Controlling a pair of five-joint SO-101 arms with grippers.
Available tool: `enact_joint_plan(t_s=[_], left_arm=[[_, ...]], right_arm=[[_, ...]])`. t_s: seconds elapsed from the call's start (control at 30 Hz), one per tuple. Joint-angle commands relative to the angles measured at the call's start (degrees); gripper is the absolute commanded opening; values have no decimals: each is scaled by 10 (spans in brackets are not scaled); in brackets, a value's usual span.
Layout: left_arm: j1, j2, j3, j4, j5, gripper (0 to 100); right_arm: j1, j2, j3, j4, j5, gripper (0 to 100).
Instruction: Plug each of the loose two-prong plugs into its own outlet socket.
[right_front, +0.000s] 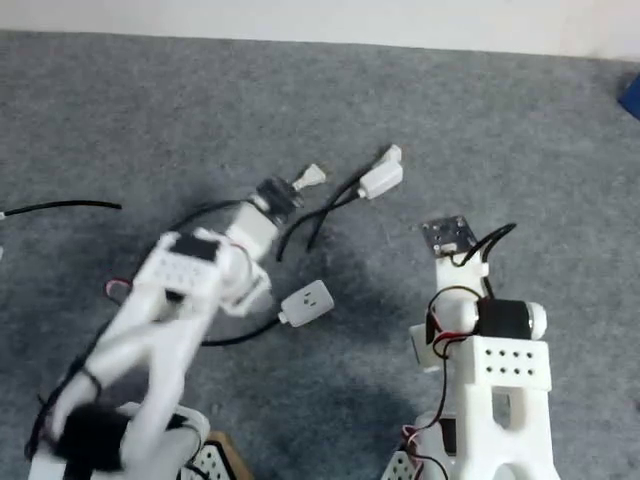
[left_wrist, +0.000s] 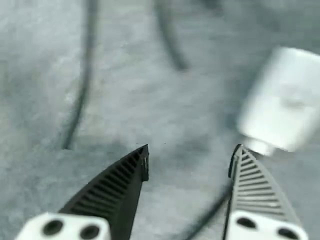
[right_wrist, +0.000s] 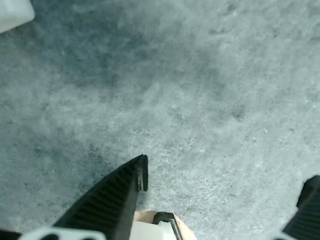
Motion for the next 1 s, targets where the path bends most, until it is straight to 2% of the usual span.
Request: enact_joint_plan(t_s=[0.0, 0.07, 0.2, 0.33, 0.47, 0.63, 0.97], left_arm=[[62, -128, 44, 16, 22, 274], [84, -171, 73, 16, 22, 274], [125, -173, 84, 15, 24, 274], [149, -103, 88, -50, 25, 274], [148, 24, 61, -113, 23, 274], [137, 165, -17, -112, 23, 271], [109, 175, -41, -99, 24, 270]], right_arm=[[70, 2, -43, 5, -18, 443], [97, 2, -52, 5, -18, 443], [103, 2, -54, 5, -18, 443], [103, 2, -54, 5, -18, 443], [102, 2, -55, 5, -18, 443], [102, 2, -52, 4, -16, 443], [73, 2, -51, 4, -15, 443]])
